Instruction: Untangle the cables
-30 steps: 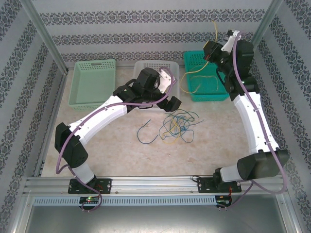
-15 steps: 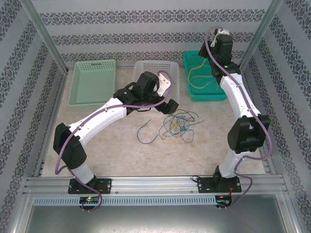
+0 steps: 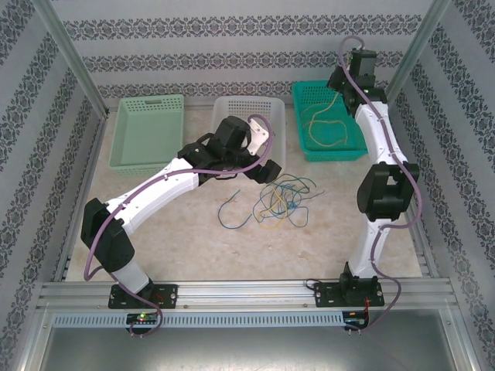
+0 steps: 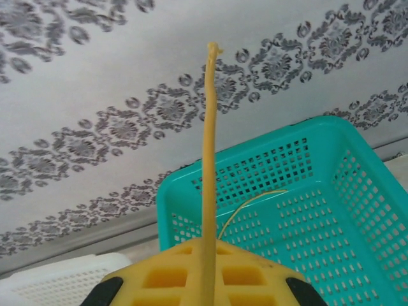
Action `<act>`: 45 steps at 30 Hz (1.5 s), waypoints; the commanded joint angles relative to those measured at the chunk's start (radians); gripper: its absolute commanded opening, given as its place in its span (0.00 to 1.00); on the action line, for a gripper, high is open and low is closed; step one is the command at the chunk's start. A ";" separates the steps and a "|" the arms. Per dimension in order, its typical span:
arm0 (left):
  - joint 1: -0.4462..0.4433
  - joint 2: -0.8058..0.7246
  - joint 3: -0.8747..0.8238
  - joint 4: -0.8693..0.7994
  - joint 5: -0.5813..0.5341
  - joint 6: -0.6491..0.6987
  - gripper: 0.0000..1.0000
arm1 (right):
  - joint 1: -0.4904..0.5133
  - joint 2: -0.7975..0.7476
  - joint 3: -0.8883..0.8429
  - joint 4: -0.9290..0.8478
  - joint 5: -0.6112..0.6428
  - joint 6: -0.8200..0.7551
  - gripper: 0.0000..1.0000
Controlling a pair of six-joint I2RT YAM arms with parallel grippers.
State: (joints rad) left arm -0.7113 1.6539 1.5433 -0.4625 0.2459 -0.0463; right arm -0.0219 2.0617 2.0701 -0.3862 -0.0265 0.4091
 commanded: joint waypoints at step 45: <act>0.128 -0.020 -0.215 -0.056 0.189 -0.078 0.94 | 0.439 -0.777 -1.180 -0.209 -0.148 0.120 0.39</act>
State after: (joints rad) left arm -0.5758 1.5902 1.3510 -0.4656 0.3168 -0.1459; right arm 0.3950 1.3155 0.9699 -0.6205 -0.1741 0.4000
